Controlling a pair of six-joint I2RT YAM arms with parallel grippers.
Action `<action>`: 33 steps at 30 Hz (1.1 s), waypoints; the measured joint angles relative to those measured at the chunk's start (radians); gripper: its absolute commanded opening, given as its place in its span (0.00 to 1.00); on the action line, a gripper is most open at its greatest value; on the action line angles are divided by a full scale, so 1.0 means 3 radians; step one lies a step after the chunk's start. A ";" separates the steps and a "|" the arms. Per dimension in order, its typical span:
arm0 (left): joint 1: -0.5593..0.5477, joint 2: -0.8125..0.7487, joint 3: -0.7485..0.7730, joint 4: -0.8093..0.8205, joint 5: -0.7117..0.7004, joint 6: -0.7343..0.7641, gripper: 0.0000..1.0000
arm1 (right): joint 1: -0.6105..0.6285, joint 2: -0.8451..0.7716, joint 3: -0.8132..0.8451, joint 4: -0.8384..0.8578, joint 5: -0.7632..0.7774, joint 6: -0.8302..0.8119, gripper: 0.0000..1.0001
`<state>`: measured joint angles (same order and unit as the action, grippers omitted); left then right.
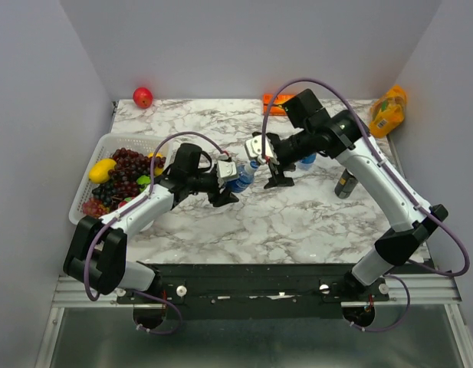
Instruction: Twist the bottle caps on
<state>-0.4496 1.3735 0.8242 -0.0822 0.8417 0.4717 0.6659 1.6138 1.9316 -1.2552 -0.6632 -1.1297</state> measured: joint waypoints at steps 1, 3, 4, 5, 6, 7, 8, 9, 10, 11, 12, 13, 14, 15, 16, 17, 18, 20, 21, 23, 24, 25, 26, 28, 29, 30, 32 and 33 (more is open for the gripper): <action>-0.0010 0.0000 0.0028 -0.0060 0.0000 0.0071 0.00 | 0.0029 0.0000 -0.0038 -0.0023 -0.0015 -0.0089 0.91; -0.0028 0.0000 0.0053 -0.0123 0.0000 0.0146 0.00 | 0.0071 0.0000 -0.0108 -0.0057 -0.0028 -0.0235 0.88; -0.0037 0.0000 0.0058 -0.0150 0.0000 0.0181 0.00 | 0.0086 0.0000 -0.0137 -0.0072 -0.0028 -0.0303 0.86; -0.0046 0.0000 0.0061 -0.0178 0.0000 0.0209 0.00 | 0.0103 0.0000 -0.0155 -0.0086 -0.0029 -0.0365 0.82; -0.0053 0.0000 0.0061 -0.0205 0.0000 0.0229 0.00 | 0.0113 0.0000 -0.0161 -0.0090 -0.0031 -0.0420 0.81; -0.0058 0.0001 0.0061 -0.0226 0.0000 0.0245 0.00 | 0.0118 0.0000 -0.0161 -0.0089 -0.0031 -0.0463 0.79; -0.0067 0.0001 0.0061 -0.0252 0.0000 0.0262 0.00 | 0.0118 0.0000 -0.0161 -0.0089 -0.0031 -0.0507 0.75; -0.0076 0.0001 0.0061 -0.0272 0.0000 0.0275 0.00 | 0.0118 0.0001 -0.0161 -0.0090 -0.0032 -0.0543 0.73; -0.0086 0.0001 0.0061 -0.0286 0.0000 0.0286 0.00 | 0.0118 0.0004 -0.0161 -0.0092 -0.0033 -0.0579 0.71; -0.0095 0.0001 0.0061 -0.0294 0.0000 0.0294 0.00 | 0.0118 0.0010 -0.0160 -0.0097 -0.0033 -0.0607 0.68; -0.0107 0.0001 0.0064 -0.0306 0.0000 0.0305 0.00 | 0.0118 0.0020 -0.0160 -0.0104 -0.0033 -0.0632 0.67; -0.0120 0.0001 0.0066 -0.0313 -0.0001 0.0319 0.00 | 0.0117 0.0032 -0.0159 -0.0116 -0.0033 -0.0664 0.66; -0.0126 0.0001 0.0067 -0.0320 0.0000 0.0332 0.00 | 0.0117 0.0046 -0.0159 -0.0130 -0.0032 -0.0692 0.64; -0.0136 0.0001 0.0071 -0.0336 0.0000 0.0347 0.00 | 0.0117 0.0060 -0.0159 -0.0148 -0.0033 -0.0711 0.63; -0.0144 0.0001 0.0076 -0.0347 0.0000 0.0360 0.00 | 0.0117 0.0071 -0.0159 -0.0164 -0.0033 -0.0731 0.62; -0.0146 0.0001 0.0083 -0.0359 -0.0001 0.0366 0.00 | 0.0118 0.0083 -0.0159 -0.0179 -0.0033 -0.0754 0.60; -0.0146 0.0001 0.0097 -0.0371 -0.0001 0.0380 0.00 | 0.0118 0.0090 -0.0159 -0.0191 -0.0033 -0.0774 0.59; -0.0155 0.0001 0.0116 -0.0399 -0.0001 0.0408 0.00 | 0.0118 0.0099 -0.0159 -0.0193 -0.0033 -0.0802 0.55; -0.0160 0.0001 0.0120 -0.0412 -0.0001 0.0416 0.00 | 0.0117 0.0099 -0.0159 -0.0195 -0.0033 -0.0810 0.54; -0.0161 0.0001 0.0120 -0.0435 -0.0001 0.0435 0.00 | 0.0118 0.0102 -0.0159 -0.0198 -0.0033 -0.0821 0.47; -0.0161 0.0001 0.0120 -0.0441 -0.0001 0.0440 0.00 | 0.0118 0.0103 -0.0159 -0.0201 -0.0033 -0.0827 0.45; -0.0165 0.0001 0.0120 -0.0453 -0.0001 0.0449 0.00 | 0.0118 0.0106 -0.0159 -0.0200 -0.0033 -0.0827 0.43; -0.0168 0.0001 0.0120 -0.0459 -0.0003 0.0454 0.00 | 0.0118 0.0111 -0.0153 -0.0201 -0.0034 -0.0823 0.40; -0.0168 0.0001 0.0120 -0.0467 -0.0003 0.0464 0.00 | 0.0118 0.0127 -0.0135 -0.0198 -0.0034 -0.0804 0.37; -0.0168 0.0001 0.0120 -0.0468 -0.0004 0.0465 0.00 | 0.0118 0.0136 -0.0127 -0.0198 -0.0034 -0.0781 0.31; -0.0168 0.0001 0.0120 -0.0472 -0.0010 0.0464 0.00 | 0.0118 0.0144 -0.0125 -0.0195 -0.0033 -0.0758 0.28; -0.0168 0.0001 0.0118 -0.0469 -0.0029 0.0448 0.00 | 0.0117 0.0156 -0.0121 -0.0159 -0.0028 -0.0591 0.23; -0.0168 0.0001 0.0113 -0.0449 -0.0065 0.0417 0.00 | 0.0116 0.0170 -0.0118 -0.0122 -0.0011 -0.0474 0.22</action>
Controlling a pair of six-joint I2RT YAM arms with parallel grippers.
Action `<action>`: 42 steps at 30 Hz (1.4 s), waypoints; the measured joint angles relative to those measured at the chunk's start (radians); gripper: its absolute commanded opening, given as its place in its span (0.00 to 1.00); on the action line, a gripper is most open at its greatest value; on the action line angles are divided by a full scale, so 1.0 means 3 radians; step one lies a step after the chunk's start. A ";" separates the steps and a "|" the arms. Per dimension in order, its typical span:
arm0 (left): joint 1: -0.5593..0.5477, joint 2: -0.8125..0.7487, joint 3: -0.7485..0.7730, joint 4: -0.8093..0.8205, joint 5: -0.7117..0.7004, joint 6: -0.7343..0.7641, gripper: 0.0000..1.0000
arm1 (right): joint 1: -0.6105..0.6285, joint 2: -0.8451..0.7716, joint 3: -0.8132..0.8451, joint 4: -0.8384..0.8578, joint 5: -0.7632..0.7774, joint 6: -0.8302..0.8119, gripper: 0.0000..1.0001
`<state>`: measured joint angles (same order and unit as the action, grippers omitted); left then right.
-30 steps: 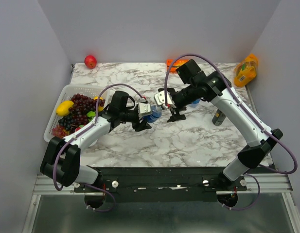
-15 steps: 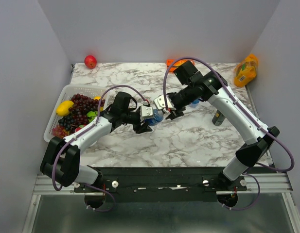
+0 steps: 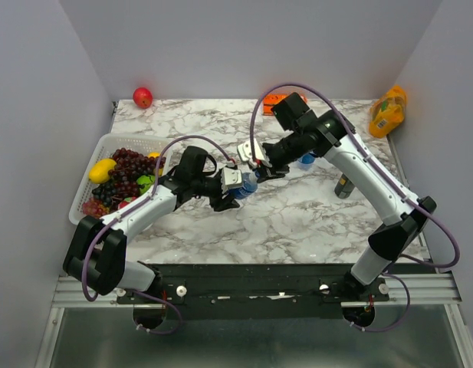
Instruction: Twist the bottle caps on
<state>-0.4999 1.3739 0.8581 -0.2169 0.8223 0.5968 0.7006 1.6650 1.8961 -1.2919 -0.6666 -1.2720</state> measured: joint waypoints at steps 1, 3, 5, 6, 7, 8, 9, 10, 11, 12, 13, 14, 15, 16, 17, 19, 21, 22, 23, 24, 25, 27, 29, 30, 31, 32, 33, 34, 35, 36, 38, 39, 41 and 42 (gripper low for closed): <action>0.0000 -0.0001 -0.0015 0.0043 -0.0023 -0.0027 0.00 | -0.0005 0.0024 0.0023 0.0058 0.0029 0.0235 0.20; -0.0022 -0.0046 -0.0128 0.0275 -0.0170 -0.0161 0.00 | -0.0027 0.0165 0.0173 0.0095 0.0083 0.0708 0.16; -0.0061 -0.0164 -0.0298 0.0515 -0.0493 -0.0365 0.00 | -0.0120 0.0403 0.0426 0.0076 0.0066 0.1343 0.21; -0.0075 -0.0220 -0.0375 0.0608 -0.0657 -0.0458 0.00 | -0.0177 0.0535 0.0551 0.0065 -0.0001 0.1678 0.23; -0.0090 -0.0263 -0.0429 0.0664 -0.0829 -0.0543 0.00 | -0.0258 0.0660 0.0632 0.0088 -0.0103 0.2063 0.28; -0.0106 -0.0280 -0.0458 0.0689 -0.0980 -0.0607 0.00 | -0.0334 0.0745 0.0643 0.0125 -0.0214 0.2373 0.43; -0.0121 -0.0277 -0.0470 0.0707 -0.1095 -0.0657 0.00 | -0.0402 0.0815 0.0638 0.0154 -0.0312 0.2616 0.48; -0.0139 -0.0272 -0.0476 0.0716 -0.1175 -0.0689 0.00 | -0.0473 0.0881 0.0645 0.0170 -0.0395 0.2790 0.53; -0.0160 -0.0271 -0.0486 0.0745 -0.1265 -0.0708 0.00 | -0.0518 0.0941 0.0675 0.0146 -0.0474 0.2941 0.61; -0.0169 -0.0272 -0.0490 0.0778 -0.1319 -0.0710 0.00 | -0.0538 0.0996 0.0740 0.0111 -0.0504 0.3028 0.64; -0.0173 -0.0272 -0.0491 0.0815 -0.1338 -0.0706 0.00 | -0.0547 0.1047 0.0857 0.0076 -0.0501 0.3059 0.66; -0.0179 -0.0275 -0.0491 0.0886 -0.1338 -0.0698 0.00 | -0.0548 0.1082 0.0996 0.0089 -0.0491 0.3059 0.68; -0.0183 -0.0284 -0.0491 0.0922 -0.1334 -0.0696 0.00 | -0.0554 0.1088 0.1100 0.0167 -0.0473 0.3021 0.69; -0.0193 -0.0303 -0.0491 0.0950 -0.1315 -0.0680 0.00 | -0.0553 0.1041 0.1138 0.0267 -0.0458 0.2940 0.70; -0.0198 -0.0317 -0.0491 0.0958 -0.1284 -0.0671 0.00 | -0.0553 0.0941 0.1100 0.0370 -0.0453 0.2811 0.72; -0.0212 -0.0337 -0.0491 0.0966 -0.1169 -0.0654 0.00 | -0.0551 0.0645 0.0862 0.0528 -0.0462 0.2475 0.73; -0.0217 -0.0342 -0.0491 0.0958 -0.1041 -0.0632 0.00 | -0.0537 0.0254 0.0515 0.0614 -0.0453 0.2033 0.73; -0.0217 -0.0342 -0.0491 0.0951 -0.0984 -0.0623 0.00 | -0.0509 0.0085 0.0371 0.0599 -0.0444 0.1778 0.74; -0.0217 -0.0342 -0.0491 0.0945 -0.0935 -0.0615 0.00 | -0.0451 -0.0086 0.0223 0.0579 -0.0431 0.1494 0.74; -0.0217 -0.0342 -0.0491 0.0944 -0.0891 -0.0608 0.00 | -0.0401 -0.0189 0.0126 0.0568 -0.0420 0.1317 0.74; -0.0217 -0.0342 -0.0491 0.0944 -0.0851 -0.0599 0.00 | -0.0341 -0.0287 0.0017 0.0551 -0.0406 0.1132 0.74; -0.0217 -0.0342 -0.0490 0.0944 -0.0783 -0.0585 0.00 | -0.0221 -0.0383 -0.0156 0.0535 -0.0388 0.0844 0.74; -0.0217 -0.0342 -0.0487 0.0942 -0.0734 -0.0580 0.00 | -0.0178 -0.0380 -0.0277 0.0534 -0.0361 0.0692 0.74; -0.0217 -0.0341 -0.0484 0.0942 -0.0713 -0.0580 0.00 | -0.0178 -0.0357 -0.0317 0.0535 -0.0348 0.0646 0.73; -0.0217 -0.0341 -0.0479 0.0941 -0.0688 -0.0580 0.00 | -0.0178 -0.0331 -0.0345 0.0534 -0.0336 0.0618 0.72; -0.0217 -0.0341 -0.0469 0.0940 -0.0665 -0.0580 0.00 | -0.0177 -0.0300 -0.0356 0.0535 -0.0322 0.0598 0.70; -0.0217 -0.0341 -0.0460 0.0940 -0.0649 -0.0580 0.00 | -0.0174 -0.0270 -0.0357 0.0538 -0.0309 0.0582 0.66; -0.0217 -0.0341 -0.0446 0.0940 -0.0631 -0.0580 0.00 | -0.0174 -0.0248 -0.0357 0.0538 -0.0296 0.0572 0.64; -0.0217 -0.0341 -0.0434 0.0940 -0.0610 -0.0581 0.00 | -0.0175 -0.0231 -0.0357 0.0538 -0.0286 0.0567 0.62; -0.0217 -0.0341 -0.0427 0.0942 -0.0599 -0.0581 0.00 | -0.0175 -0.0217 -0.0356 0.0537 -0.0273 0.0566 0.55; -0.0217 -0.0341 -0.0422 0.0942 -0.0585 -0.0581 0.00 | -0.0174 -0.0198 -0.0350 0.0538 -0.0262 0.0565 0.49; -0.0217 -0.0341 -0.0422 0.0941 -0.0580 -0.0581 0.00 | -0.0174 -0.0188 -0.0345 0.0537 -0.0256 0.0568 0.47; -0.0217 -0.0341 -0.0421 0.0940 -0.0579 -0.0580 0.00 | -0.0174 -0.0177 -0.0340 0.0537 -0.0242 0.0589 0.46; -0.0217 -0.0341 -0.0421 0.0940 -0.0577 -0.0580 0.00 | -0.0174 -0.0177 -0.0337 0.0538 -0.0237 0.0599 0.46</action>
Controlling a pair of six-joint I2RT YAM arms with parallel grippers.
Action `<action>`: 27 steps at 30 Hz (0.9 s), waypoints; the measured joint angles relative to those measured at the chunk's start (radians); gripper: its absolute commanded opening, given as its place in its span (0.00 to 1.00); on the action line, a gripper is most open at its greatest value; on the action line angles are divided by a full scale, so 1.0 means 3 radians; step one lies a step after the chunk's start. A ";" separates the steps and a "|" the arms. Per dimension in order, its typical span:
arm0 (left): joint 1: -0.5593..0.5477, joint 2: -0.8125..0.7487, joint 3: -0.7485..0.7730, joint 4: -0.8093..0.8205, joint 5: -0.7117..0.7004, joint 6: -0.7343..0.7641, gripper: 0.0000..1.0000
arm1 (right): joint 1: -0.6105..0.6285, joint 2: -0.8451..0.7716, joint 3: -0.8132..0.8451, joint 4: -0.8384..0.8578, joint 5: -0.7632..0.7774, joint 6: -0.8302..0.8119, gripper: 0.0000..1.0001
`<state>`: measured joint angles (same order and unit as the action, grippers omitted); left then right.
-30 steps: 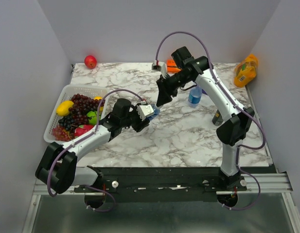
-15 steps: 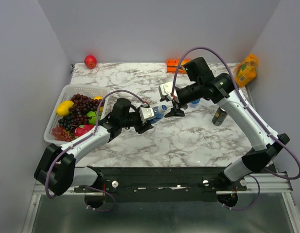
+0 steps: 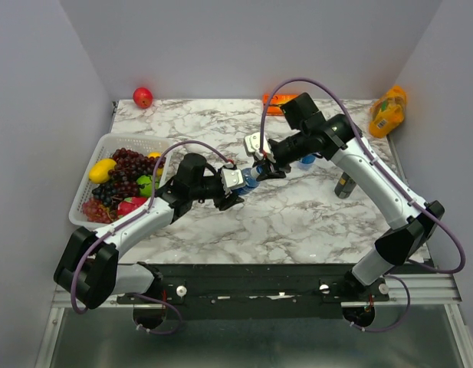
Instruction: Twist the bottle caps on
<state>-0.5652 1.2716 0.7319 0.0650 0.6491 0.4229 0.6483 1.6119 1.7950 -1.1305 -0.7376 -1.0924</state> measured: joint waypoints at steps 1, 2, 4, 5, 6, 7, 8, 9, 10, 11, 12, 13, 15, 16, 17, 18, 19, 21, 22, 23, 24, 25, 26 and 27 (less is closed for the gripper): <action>0.0000 0.0000 0.0001 0.0000 -0.0001 0.0000 0.00 | 0.0000 0.0000 0.0000 0.0000 0.0001 0.0014 0.46; 0.0000 0.0000 0.0003 0.0000 -0.0001 0.0000 0.00 | 0.0000 0.0000 0.0004 0.0000 0.0003 0.0042 0.46; 0.0000 0.0000 0.0004 0.0000 0.0001 0.0000 0.00 | 0.0000 0.0000 0.0006 0.0003 0.0005 0.0103 0.49; 0.0000 0.0001 0.0004 -0.0001 0.0003 0.0000 0.00 | 0.0000 0.0000 0.0006 0.0008 0.0009 0.0153 0.51; 0.0000 0.0004 0.0004 -0.0001 0.0003 0.0000 0.00 | 0.0000 0.0000 0.0008 0.0019 0.0011 0.0212 0.52; 0.0000 0.0008 0.0004 0.0000 0.0003 0.0000 0.00 | -0.0001 0.0000 0.0006 0.0024 0.0017 0.0259 0.52; 0.0000 0.0011 0.0004 0.0000 0.0003 0.0000 0.00 | -0.0001 0.0000 0.0006 0.0027 0.0024 0.0310 0.52; 0.0000 0.0017 0.0004 0.0000 0.0003 0.0000 0.00 | -0.0001 0.0000 0.0006 0.0031 0.0031 0.0357 0.52; 0.0000 0.0019 0.0005 0.0000 0.0003 0.0000 0.00 | -0.0004 0.0000 0.0006 0.0038 0.0039 0.0393 0.52; 0.0000 0.0024 0.0005 0.0000 0.0003 0.0000 0.00 | -0.0008 -0.0001 0.0006 0.0050 0.0045 0.0435 0.52; 0.0000 0.0028 0.0005 0.0000 0.0003 0.0000 0.00 | -0.0009 -0.0006 0.0006 0.0061 0.0055 0.0470 0.50; 0.0000 0.0032 0.0005 0.0000 0.0003 0.0000 0.00 | -0.0017 -0.0010 0.0006 0.0072 0.0062 0.0501 0.49; 0.0000 0.0033 0.0009 0.0000 0.0003 0.0000 0.00 | -0.0029 -0.0027 0.0006 0.0092 0.0071 0.0539 0.47; 0.0000 0.0033 0.0013 0.0000 0.0003 0.0001 0.00 | -0.0029 -0.0036 0.0006 0.0100 0.0074 0.0559 0.45; 0.0000 0.0033 0.0022 0.0000 0.0004 0.0000 0.00 | -0.0029 -0.0047 0.0006 0.0104 0.0075 0.0584 0.44; 0.0000 0.0034 0.0027 0.0001 0.0004 0.0000 0.00 | -0.0031 -0.0056 0.0006 0.0106 0.0074 0.0598 0.40; 0.0000 0.0034 0.0032 0.0003 0.0004 0.0000 0.00 | -0.0031 -0.0064 0.0006 0.0111 0.0074 0.0612 0.38; 0.0000 0.0034 0.0036 0.0003 0.0009 0.0000 0.00 | -0.0037 -0.0069 0.0006 0.0116 0.0075 0.0645 0.31; 0.0000 0.0036 0.0038 0.0001 0.0010 0.0000 0.00 | -0.0038 -0.0069 0.0006 0.0121 0.0075 0.0661 0.29; 0.0000 0.0037 0.0039 0.0001 0.0011 0.0000 0.00 | -0.0046 -0.0069 0.0006 0.0127 0.0076 0.0679 0.27; 0.0000 0.0038 0.0041 0.0003 0.0011 -0.0004 0.00 | -0.0051 -0.0069 0.0006 0.0134 0.0076 0.0706 0.24; 0.0000 0.0038 0.0041 0.0004 0.0011 -0.0008 0.00 | -0.0055 -0.0069 0.0006 0.0148 0.0079 0.0759 0.23; 0.0000 0.0038 0.0041 0.0010 0.0010 -0.0028 0.00 | -0.0066 -0.0069 0.0006 0.0155 0.0085 0.0820 0.22; -0.0001 0.0038 0.0041 0.0024 0.0009 -0.0055 0.00 | -0.0075 -0.0067 0.0008 0.0179 0.0092 0.0900 0.20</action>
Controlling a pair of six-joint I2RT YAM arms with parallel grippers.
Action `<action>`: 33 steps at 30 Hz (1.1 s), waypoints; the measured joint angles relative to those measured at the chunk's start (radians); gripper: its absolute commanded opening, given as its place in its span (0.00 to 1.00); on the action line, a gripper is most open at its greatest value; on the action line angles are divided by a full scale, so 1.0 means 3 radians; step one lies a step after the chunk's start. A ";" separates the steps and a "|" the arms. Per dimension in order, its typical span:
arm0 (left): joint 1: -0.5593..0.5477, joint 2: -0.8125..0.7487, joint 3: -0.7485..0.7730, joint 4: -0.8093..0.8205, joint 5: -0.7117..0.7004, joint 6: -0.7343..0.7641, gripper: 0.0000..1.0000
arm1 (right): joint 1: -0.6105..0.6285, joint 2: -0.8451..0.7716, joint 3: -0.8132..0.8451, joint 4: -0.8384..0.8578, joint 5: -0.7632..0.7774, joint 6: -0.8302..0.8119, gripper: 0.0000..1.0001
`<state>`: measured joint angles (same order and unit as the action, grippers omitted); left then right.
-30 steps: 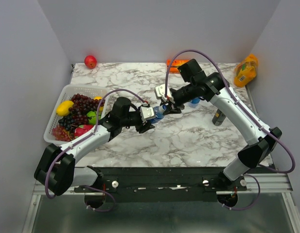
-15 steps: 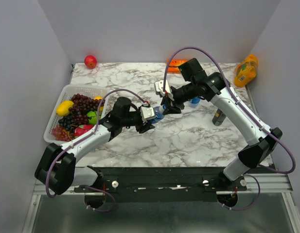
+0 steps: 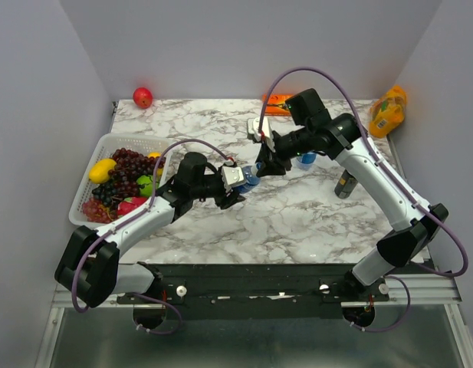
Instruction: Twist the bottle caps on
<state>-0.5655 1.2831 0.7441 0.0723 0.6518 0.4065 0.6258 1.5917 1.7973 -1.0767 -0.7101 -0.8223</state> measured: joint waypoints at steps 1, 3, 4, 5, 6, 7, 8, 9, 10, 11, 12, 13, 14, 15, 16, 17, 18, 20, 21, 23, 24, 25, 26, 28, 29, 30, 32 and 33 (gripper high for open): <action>-0.0005 0.0000 0.0000 0.0015 -0.0013 -0.0028 0.00 | -0.0008 0.0006 0.0008 0.0020 0.0004 0.0090 0.19; -0.0024 0.0000 -0.0013 0.0109 -0.0108 -0.0131 0.00 | -0.0020 0.0046 0.0074 0.0047 0.0018 0.0340 0.17; -0.0042 0.0000 -0.0027 0.0174 -0.0174 -0.0193 0.00 | -0.0031 0.0072 0.0117 0.0051 0.0022 0.0465 0.16; -0.0064 0.0000 -0.0042 0.0242 -0.0259 -0.0266 0.00 | -0.0050 0.0104 0.0154 0.0076 0.0029 0.0618 0.16; -0.0083 0.0000 -0.0058 0.0291 -0.0333 -0.0328 0.00 | -0.0065 0.0122 0.0167 0.0106 0.0033 0.0741 0.15; -0.0094 0.0000 -0.0071 0.0327 -0.0394 -0.0375 0.00 | -0.0076 0.0132 0.0167 0.0134 0.0043 0.0847 0.15; -0.0103 0.0000 -0.0076 0.0343 -0.0431 -0.0411 0.00 | -0.0084 0.0140 0.0167 0.0158 0.0052 0.0936 0.15; -0.0111 0.0000 -0.0078 0.0354 -0.0465 -0.0456 0.24 | -0.0088 0.0144 0.0167 0.0181 0.0064 0.1006 0.15; -0.0114 0.0000 -0.0078 0.0366 -0.0487 -0.0488 0.41 | -0.0093 0.0145 0.0168 0.0197 0.0074 0.1053 0.15; -0.0116 0.0000 -0.0078 0.0379 -0.0498 -0.0506 0.66 | -0.0095 0.0145 0.0174 0.0205 0.0086 0.1076 0.15; -0.0121 0.0000 -0.0078 0.0388 -0.0505 -0.0523 0.98 | -0.0094 0.0145 0.0184 0.0202 0.0107 0.1083 0.15; -0.0123 0.0000 -0.0078 0.0398 -0.0512 -0.0534 0.99 | -0.0094 0.0145 0.0197 0.0191 0.0130 0.1081 0.15; -0.0125 0.0000 -0.0078 0.0406 -0.0518 -0.0530 0.99 | -0.0092 0.0145 0.0205 0.0179 0.0149 0.1067 0.15; -0.0128 0.0000 -0.0078 0.0421 -0.0540 -0.0571 0.99 | -0.0089 0.0142 0.0207 0.0144 0.0193 0.1031 0.14; -0.0130 0.0000 -0.0078 0.0431 -0.0547 -0.0577 0.99 | -0.0084 0.0140 0.0198 0.0084 0.0252 0.0989 0.14; -0.0130 0.0000 -0.0078 0.0437 -0.0552 -0.0577 0.99 | -0.0085 0.0136 0.0172 0.0027 0.0313 0.0937 0.14; -0.0130 0.0000 -0.0078 0.0425 -0.0554 -0.0576 0.99 | -0.0086 0.0127 0.0123 -0.0032 0.0385 0.0886 0.13; -0.0130 0.0000 -0.0078 0.0361 -0.0561 -0.0572 0.99 | -0.0112 0.0106 -0.0005 -0.0172 0.0521 0.0787 0.13; -0.0130 0.0000 -0.0078 0.0331 -0.0563 -0.0570 0.99 | -0.0140 0.0099 -0.0055 -0.0239 0.0580 0.0755 0.13; -0.0130 0.0000 -0.0078 0.0294 -0.0565 -0.0570 0.99 | -0.0230 0.0094 -0.0121 -0.0373 0.0703 0.0698 0.13; -0.0130 0.0000 -0.0078 0.0280 -0.0565 -0.0570 0.99 | -0.0285 0.0094 -0.0132 -0.0450 0.0786 0.0671 0.13; -0.0130 0.0000 -0.0078 0.0264 -0.0565 -0.0570 0.99 | -0.0348 0.0094 -0.0136 -0.0528 0.0870 0.0646 0.13; -0.0130 0.0000 -0.0078 0.0251 -0.0565 -0.0571 0.99 | -0.0411 0.0094 -0.0136 -0.0586 0.0941 0.0627 0.13; -0.0128 0.0000 -0.0078 0.0243 -0.0567 -0.0573 0.99 | -0.0514 0.0093 -0.0136 -0.0673 0.1069 0.0584 0.12; -0.0130 0.0000 -0.0078 0.0237 -0.0567 -0.0573 0.99 | -0.0567 0.0093 -0.0136 -0.0707 0.1129 0.0562 0.12; -0.0130 0.0000 -0.0078 0.0230 -0.0567 -0.0575 0.99 | -0.0609 0.0097 -0.0134 -0.0732 0.1189 0.0544 0.12; -0.0130 0.0008 -0.0078 0.0225 -0.0567 -0.0575 0.99 | -0.0651 0.0103 -0.0123 -0.0776 0.1277 0.0510 0.12; -0.0130 0.0018 -0.0075 0.0225 -0.0567 -0.0573 0.99 | -0.0654 0.0111 -0.0117 -0.0788 0.1311 0.0495 0.12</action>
<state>-0.6044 1.2884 0.7216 0.1398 0.4816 0.2344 0.4297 1.6249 1.7622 -1.3132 -0.3168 -0.6739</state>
